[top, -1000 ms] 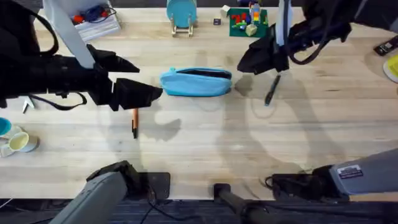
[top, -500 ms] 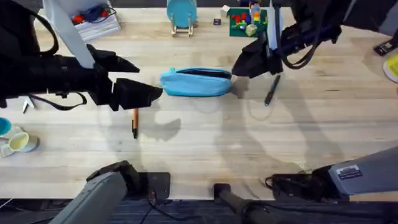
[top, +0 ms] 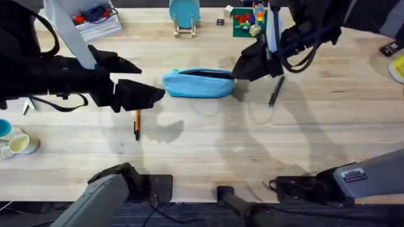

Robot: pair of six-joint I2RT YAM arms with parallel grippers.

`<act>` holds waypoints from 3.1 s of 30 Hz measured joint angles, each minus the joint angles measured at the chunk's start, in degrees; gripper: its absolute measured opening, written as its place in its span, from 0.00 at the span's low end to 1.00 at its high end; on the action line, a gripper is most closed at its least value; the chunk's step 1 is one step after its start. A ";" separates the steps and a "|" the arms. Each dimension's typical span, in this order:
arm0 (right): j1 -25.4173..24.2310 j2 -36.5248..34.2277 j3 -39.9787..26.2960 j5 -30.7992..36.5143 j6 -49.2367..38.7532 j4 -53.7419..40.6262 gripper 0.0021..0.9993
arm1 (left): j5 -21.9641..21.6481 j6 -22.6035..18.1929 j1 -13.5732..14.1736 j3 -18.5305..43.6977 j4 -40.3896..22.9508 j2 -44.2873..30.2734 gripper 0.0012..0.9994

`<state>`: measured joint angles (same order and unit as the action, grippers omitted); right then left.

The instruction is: Unzip the bag, pick up the pens from the table one at a time and place them inside, then zip the bag closed.

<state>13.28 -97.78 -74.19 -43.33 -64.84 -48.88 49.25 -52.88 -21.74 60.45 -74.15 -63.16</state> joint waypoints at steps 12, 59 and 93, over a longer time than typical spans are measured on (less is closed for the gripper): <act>0.00 0.00 0.00 0.00 0.00 0.46 0.03 | 0.00 0.00 0.00 0.00 0.00 0.00 0.99; 1.31 -6.06 -0.08 -0.02 -0.14 4.89 0.03 | 0.00 0.00 0.00 0.00 0.00 0.00 0.99; 2.84 -9.18 -0.15 -0.63 -0.20 5.99 0.97 | 0.00 0.02 0.00 0.00 0.00 0.00 0.99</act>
<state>16.12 -106.96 -74.35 -43.97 -65.04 -42.89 49.25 -52.86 -21.74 60.45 -74.15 -63.16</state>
